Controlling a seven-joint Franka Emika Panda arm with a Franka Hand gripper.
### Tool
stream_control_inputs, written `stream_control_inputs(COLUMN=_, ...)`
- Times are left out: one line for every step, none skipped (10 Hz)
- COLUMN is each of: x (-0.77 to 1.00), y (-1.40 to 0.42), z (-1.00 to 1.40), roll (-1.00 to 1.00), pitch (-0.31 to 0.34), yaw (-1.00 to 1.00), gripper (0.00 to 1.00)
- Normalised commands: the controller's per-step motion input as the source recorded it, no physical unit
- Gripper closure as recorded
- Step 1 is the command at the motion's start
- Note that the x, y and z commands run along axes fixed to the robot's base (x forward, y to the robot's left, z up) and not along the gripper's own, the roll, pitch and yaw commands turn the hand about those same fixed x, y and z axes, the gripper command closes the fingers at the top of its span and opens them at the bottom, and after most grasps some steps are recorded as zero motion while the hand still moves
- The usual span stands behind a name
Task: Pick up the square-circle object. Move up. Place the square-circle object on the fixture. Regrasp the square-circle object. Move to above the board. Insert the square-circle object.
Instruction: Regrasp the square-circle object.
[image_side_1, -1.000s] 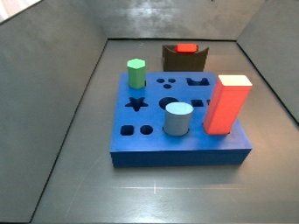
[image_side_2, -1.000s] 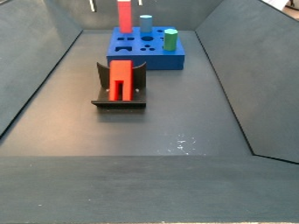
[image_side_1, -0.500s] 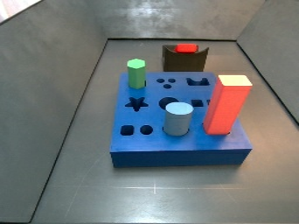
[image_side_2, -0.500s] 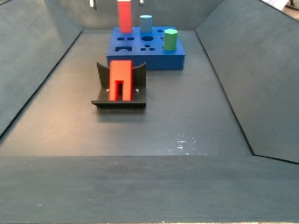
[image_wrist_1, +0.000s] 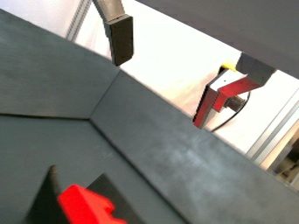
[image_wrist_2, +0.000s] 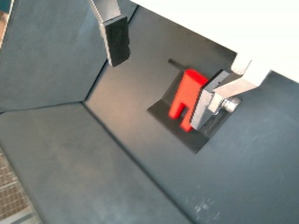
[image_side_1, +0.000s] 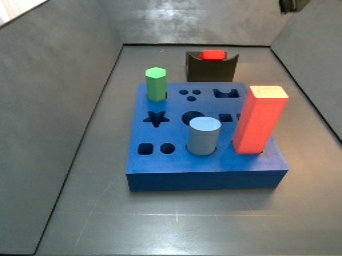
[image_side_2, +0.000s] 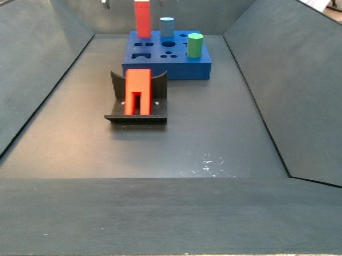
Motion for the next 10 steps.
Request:
stream_control_inputs(x=0.09, y=-0.04, z=-0.02, roll=0.42, pitch=0.125, yaw=0.11, gripper=0.00)
stream_control_inputs(x=0.08, y=-0.03, z=-0.01, roll=0.25, pitch=0.107, yaw=0.14, gripper=0.00)
stream_control_inputs(x=0.03, y=0.08, z=-1.00, roll=0.17, pitch=0.108, yaw=0.17, gripper=0.00)
stream_control_inputs(x=0.04, y=0.08, z=-1.00, roll=0.15, pitch=0.078, yaw=0.18, gripper=0.00)
stream_control_inputs(x=0.05, y=0.07, z=-1.00, roll=0.13, pitch=0.038, yaw=0.18, gripper=0.00)
stream_control_inputs(x=0.06, y=0.06, z=-1.00, roll=0.10, pitch=-0.010, yaw=0.17, gripper=0.00)
stream_control_inputs(x=0.07, y=0.06, z=-1.00, roll=0.09, pitch=-0.033, yaw=0.16, gripper=0.00)
stream_control_inputs(x=0.08, y=0.05, z=-1.00, roll=0.08, pitch=-0.075, yaw=0.13, gripper=0.00)
stream_control_inputs(x=0.08, y=0.05, z=-1.00, roll=0.08, pitch=-0.099, yaw=0.10, gripper=0.00)
stream_control_inputs(x=0.09, y=0.05, z=-1.00, roll=0.07, pitch=-0.116, yaw=0.06, gripper=0.00)
